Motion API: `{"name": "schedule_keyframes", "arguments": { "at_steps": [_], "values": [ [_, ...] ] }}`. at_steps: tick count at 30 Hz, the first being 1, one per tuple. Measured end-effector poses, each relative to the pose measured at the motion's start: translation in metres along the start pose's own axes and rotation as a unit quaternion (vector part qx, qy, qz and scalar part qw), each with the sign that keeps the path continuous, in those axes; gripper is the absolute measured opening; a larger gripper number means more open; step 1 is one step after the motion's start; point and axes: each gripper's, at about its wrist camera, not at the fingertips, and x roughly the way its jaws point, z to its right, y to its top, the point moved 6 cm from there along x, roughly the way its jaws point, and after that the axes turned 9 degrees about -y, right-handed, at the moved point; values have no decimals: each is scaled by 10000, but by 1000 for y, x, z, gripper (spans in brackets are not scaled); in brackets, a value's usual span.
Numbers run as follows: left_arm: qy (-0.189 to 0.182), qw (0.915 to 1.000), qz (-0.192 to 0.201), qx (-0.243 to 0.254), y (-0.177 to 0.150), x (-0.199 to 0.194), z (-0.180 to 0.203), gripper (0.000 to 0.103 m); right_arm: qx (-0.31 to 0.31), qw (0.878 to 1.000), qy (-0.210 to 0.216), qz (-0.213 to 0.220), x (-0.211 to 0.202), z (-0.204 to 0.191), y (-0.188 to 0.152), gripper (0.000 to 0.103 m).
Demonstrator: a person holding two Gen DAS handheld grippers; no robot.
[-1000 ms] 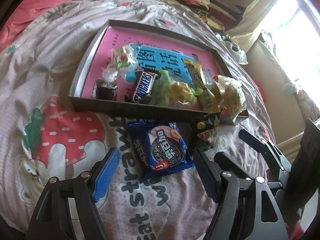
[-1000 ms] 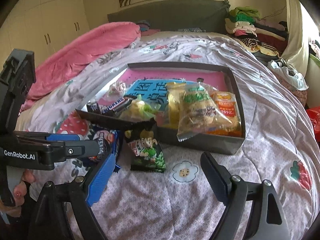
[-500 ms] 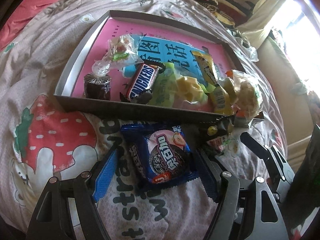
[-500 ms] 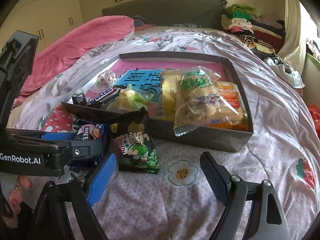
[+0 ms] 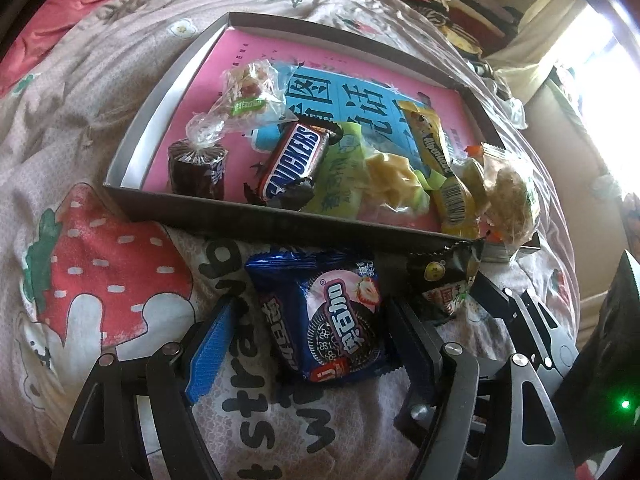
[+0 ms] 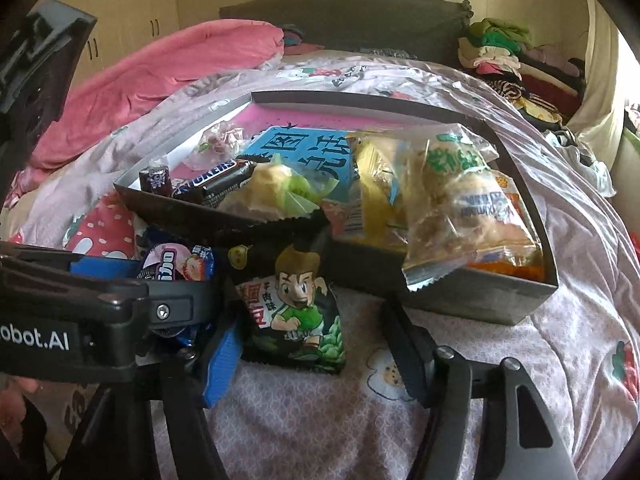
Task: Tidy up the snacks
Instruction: 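Grasp the blue Oreo pack with left tool while right tool grasps the cartoon-print bag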
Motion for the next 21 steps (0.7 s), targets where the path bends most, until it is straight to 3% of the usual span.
{"name": "schedule_keyframes", "arguments": {
  "at_steps": [3,5,11,21],
  "values": [
    [16,10000,-12,40,0,1,3,68,49,10000,45,22,-3,4,1,40],
    [-10,9999,-14,102,-1,1,5,61,150,9998,154,29,-5,7,2,39],
    [-167,9997,22,154,-2,-4,4,55,406,9984,403,23,-16,14,1,35],
    [-391,9988,266,109,-8,-36,-10,53,501,9963,585,381,-43,16,9,33]
  ]
}}
